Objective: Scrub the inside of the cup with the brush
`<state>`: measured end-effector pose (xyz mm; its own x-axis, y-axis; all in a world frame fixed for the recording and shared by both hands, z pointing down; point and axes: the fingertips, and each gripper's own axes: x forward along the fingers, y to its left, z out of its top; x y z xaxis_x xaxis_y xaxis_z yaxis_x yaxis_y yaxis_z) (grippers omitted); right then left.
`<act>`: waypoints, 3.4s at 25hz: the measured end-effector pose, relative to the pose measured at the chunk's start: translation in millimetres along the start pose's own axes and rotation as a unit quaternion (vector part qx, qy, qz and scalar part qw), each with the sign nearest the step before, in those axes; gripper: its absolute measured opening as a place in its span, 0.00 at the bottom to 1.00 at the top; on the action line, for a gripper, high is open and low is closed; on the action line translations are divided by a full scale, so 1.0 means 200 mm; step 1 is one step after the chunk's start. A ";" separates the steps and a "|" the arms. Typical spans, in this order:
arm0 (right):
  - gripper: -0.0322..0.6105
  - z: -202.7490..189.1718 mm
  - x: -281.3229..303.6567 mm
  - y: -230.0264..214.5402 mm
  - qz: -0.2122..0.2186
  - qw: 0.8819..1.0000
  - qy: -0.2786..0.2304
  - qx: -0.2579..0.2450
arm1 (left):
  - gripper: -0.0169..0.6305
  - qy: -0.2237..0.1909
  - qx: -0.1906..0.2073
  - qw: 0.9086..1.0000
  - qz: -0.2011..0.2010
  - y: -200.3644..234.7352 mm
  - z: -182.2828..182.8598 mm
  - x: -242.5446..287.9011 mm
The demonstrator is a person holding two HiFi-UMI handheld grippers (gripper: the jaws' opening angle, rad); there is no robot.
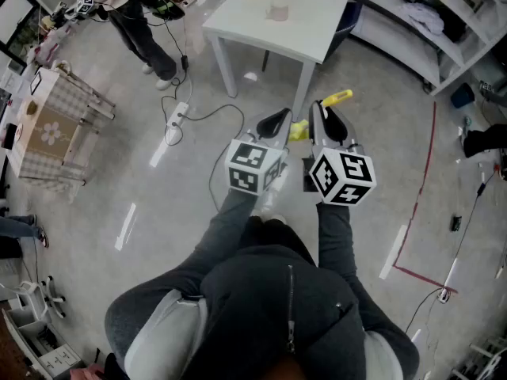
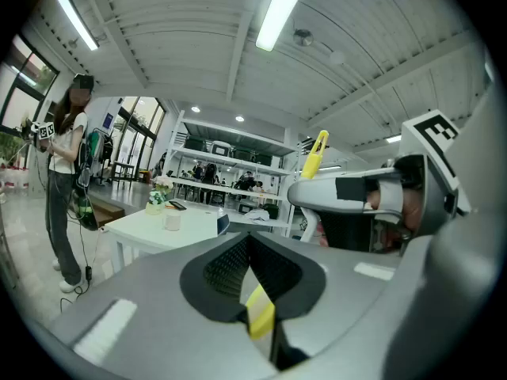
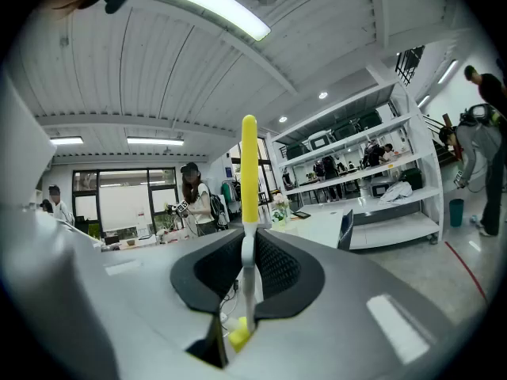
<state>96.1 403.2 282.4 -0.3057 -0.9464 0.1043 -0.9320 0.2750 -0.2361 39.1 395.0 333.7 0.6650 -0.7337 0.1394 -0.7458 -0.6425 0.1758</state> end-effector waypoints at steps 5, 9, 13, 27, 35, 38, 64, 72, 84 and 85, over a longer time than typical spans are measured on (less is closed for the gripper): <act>0.12 -0.03 0.01 0.03 0.010 1.000 0.008 -0.004 | 0.04 -0.003 0.004 1.000 0.019 0.05 0.01 -0.03; 0.12 -0.05 -0.01 -0.02 0.011 1.000 0.010 -0.003 | 0.04 -0.001 0.012 1.000 0.027 0.04 -0.01 -0.02; 0.12 -0.06 0.00 -0.05 0.019 1.000 0.007 0.010 | 0.04 0.001 0.026 0.999 0.038 0.05 -0.04 -0.02; 0.12 -0.15 0.00 -0.16 0.026 0.999 0.019 -0.004 | 0.04 0.013 0.010 0.999 0.049 0.02 -0.17 0.06; 0.12 -0.16 0.21 -0.20 0.028 0.999 0.020 -0.004 | 0.04 0.015 0.008 0.999 0.050 0.17 -0.16 0.20; 0.12 -0.13 0.33 -0.23 0.029 0.999 0.016 -0.003 | 0.04 0.012 0.010 0.999 0.049 0.25 -0.12 0.29; 0.12 -0.01 1.48 -0.41 0.016 0.999 0.041 0.009 | 0.04 0.032 0.024 0.999 0.013 1.12 0.18 1.10; 0.12 -0.03 1.70 -0.40 0.008 0.999 0.044 0.009 | 0.04 0.031 0.027 0.999 0.003 1.30 0.22 1.20; 0.12 -0.07 1.73 -0.42 -0.006 0.998 0.060 0.015 | 0.04 0.051 0.014 0.999 -0.006 1.33 0.14 1.20; 0.12 -0.08 1.73 -0.42 -0.008 0.998 0.062 0.015 | 0.04 0.053 0.014 0.998 -0.006 1.33 0.13 1.19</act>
<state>66.6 55.3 353.4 -0.3146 -0.9219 0.2261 -0.9311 0.2533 -0.2626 -2.3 43.5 388.0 0.6729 -0.6996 0.2403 -0.7379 -0.6576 0.1516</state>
